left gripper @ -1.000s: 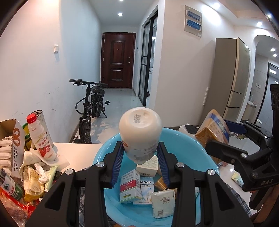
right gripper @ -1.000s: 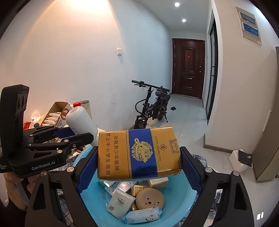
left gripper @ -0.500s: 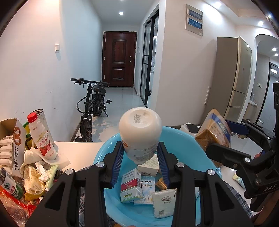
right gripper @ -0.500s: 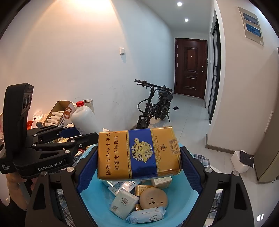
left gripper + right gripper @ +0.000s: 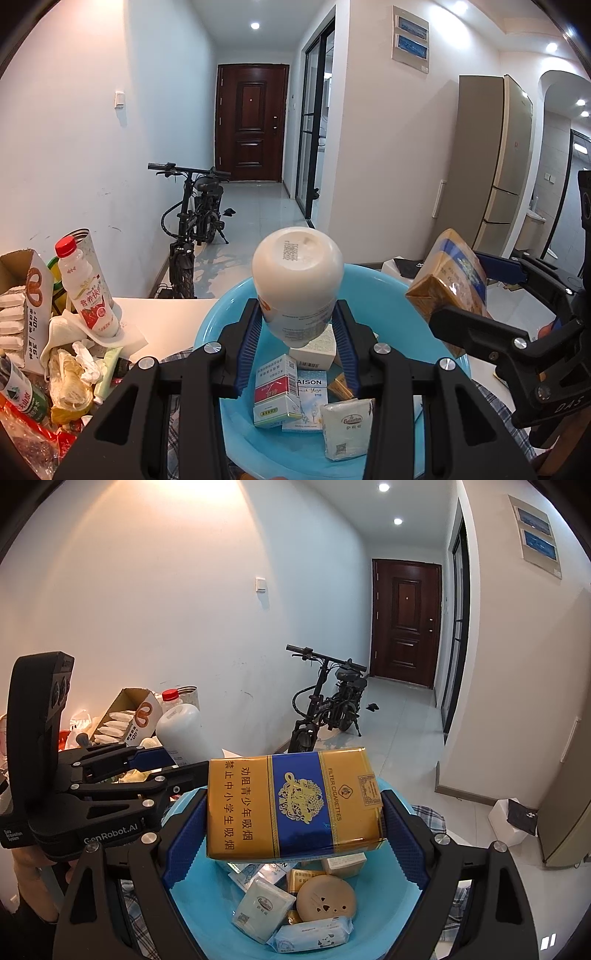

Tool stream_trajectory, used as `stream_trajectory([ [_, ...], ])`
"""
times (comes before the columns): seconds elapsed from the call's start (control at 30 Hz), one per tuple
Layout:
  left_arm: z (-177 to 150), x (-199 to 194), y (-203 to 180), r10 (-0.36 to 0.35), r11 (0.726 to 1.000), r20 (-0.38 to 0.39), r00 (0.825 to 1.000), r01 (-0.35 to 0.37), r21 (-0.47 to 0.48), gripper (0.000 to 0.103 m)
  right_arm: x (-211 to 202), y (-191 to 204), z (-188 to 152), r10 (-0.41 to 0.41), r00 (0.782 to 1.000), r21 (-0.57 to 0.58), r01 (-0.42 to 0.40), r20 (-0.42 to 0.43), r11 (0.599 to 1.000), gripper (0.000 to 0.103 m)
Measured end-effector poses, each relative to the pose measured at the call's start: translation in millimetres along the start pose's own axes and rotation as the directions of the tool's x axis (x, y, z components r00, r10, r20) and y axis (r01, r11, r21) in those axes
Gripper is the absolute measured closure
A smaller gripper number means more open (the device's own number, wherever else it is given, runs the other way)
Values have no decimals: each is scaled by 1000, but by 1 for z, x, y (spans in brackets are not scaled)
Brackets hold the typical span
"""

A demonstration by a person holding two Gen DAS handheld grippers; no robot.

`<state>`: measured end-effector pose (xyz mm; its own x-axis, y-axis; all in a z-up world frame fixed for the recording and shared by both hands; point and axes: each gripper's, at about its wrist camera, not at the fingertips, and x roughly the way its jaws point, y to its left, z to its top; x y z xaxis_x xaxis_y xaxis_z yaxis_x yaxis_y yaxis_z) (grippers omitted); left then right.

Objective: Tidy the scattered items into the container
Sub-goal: 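Open the left gripper to drop the white lotion bottle into the basin, then hold the cigarette pack above the basin with the right gripper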

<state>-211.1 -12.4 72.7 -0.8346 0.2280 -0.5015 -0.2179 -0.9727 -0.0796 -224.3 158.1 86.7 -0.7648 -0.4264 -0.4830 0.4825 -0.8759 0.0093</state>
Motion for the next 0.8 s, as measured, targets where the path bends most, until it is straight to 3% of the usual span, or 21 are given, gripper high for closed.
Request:
stream_trajectory([
  [0.33, 0, -1, 0, 13, 1000, 0, 1000, -13, 2, 65, 7, 5, -1, 0, 1000, -16, -1, -15, 1000, 13],
  [0.4, 0, 0, 0, 20, 1000, 1, 1000, -20, -1, 48, 8, 8, -2, -4, 1000, -24, 3, -19, 1000, 13],
  [0.43, 0, 2, 0, 35, 999, 1, 999, -35, -3, 23, 8, 9, -2, -5, 1000, -27, 4, -20, 1000, 13],
  [0.47, -1, 3, 1, 54, 999, -1, 999, -54, -4, 5, 8, 9, -3, -11, 1000, -30, 10, -21, 999, 13],
  [0.5, 0, 4, 2, 84, 996, -3, 996, -84, -2, 0, 9, 9, -3, -30, 999, -33, 29, -22, 999, 13],
  [0.57, 1, 3, 5, 121, 993, 1, 993, -121, 2, 0, 9, 5, -3, -29, 999, -27, 29, -23, 999, 13],
  [0.8, 1, 2, 7, 148, 989, -8, 989, -148, -1, 0, 8, 4, -4, -21, 1000, -22, 20, -19, 1000, 13],
])
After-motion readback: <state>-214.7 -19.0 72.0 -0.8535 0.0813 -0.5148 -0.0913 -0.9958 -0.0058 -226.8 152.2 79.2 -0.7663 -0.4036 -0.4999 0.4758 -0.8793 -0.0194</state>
